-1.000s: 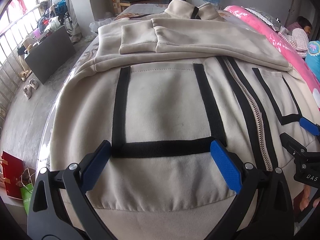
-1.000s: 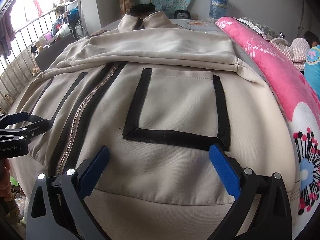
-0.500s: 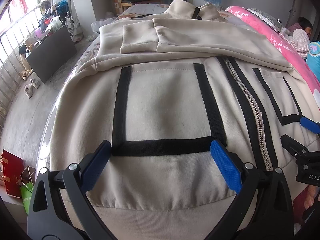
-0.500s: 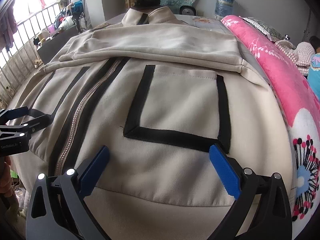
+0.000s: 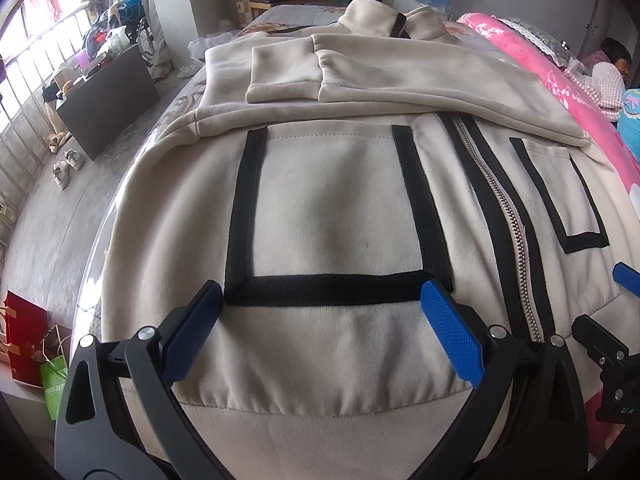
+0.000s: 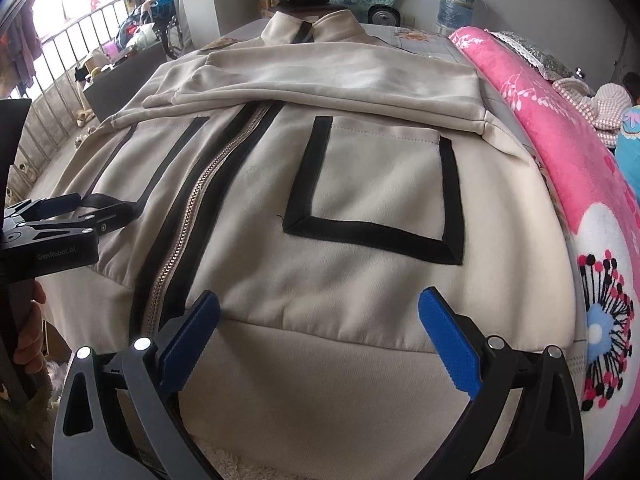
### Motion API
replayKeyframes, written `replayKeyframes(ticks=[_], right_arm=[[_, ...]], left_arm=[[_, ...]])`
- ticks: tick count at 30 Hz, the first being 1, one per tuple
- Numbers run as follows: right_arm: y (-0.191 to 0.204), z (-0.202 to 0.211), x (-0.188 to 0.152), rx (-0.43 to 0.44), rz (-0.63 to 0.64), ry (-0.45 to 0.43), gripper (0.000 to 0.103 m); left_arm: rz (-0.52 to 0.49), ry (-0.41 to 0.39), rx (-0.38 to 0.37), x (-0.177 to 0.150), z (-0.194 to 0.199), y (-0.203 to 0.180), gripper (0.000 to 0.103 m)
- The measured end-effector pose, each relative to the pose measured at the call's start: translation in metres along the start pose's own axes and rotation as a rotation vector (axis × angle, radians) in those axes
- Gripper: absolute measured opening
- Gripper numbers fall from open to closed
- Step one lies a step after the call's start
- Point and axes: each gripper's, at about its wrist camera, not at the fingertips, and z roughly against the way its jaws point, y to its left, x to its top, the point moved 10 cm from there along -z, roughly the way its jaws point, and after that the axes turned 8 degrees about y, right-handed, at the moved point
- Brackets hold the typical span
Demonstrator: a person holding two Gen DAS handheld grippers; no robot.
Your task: Fold large clothes
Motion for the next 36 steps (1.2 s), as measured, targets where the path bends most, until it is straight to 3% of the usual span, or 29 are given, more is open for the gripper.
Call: replayKeyframes(ticks=[16, 20, 24, 27, 33, 36], right_arm=[[-0.003, -0.007, -0.004, 0.036, -0.015, -0.007, 0.097], [-0.002, -0.007, -0.004, 0.042, -0.008, -0.007, 0.097], [-0.003, -0.007, -0.003, 0.046, -0.002, -0.009, 0.097], [-0.002, -0.007, -0.004, 0.046, -0.002, -0.016, 0.097], [-0.002, -0.007, -0.004, 0.046, -0.002, -0.017, 0.097], [-0.002, -0.007, -0.004, 0.046, -0.001, -0.022, 0.097]], left_arm=[[-0.004, -0.030, 0.005, -0.004, 0.004, 0.001, 0.096], [0.016, -0.072, -0.051, -0.010, 0.022, 0.010, 0.096], [0.021, -0.142, -0.061, -0.027, 0.046, 0.037, 0.096], [0.053, -0.151, -0.077, -0.048, 0.058, 0.063, 0.095], [0.133, -0.110, -0.158, -0.091, 0.068, 0.100, 0.095], [0.158, -0.066, -0.224, -0.104, 0.064, 0.102, 0.089]])
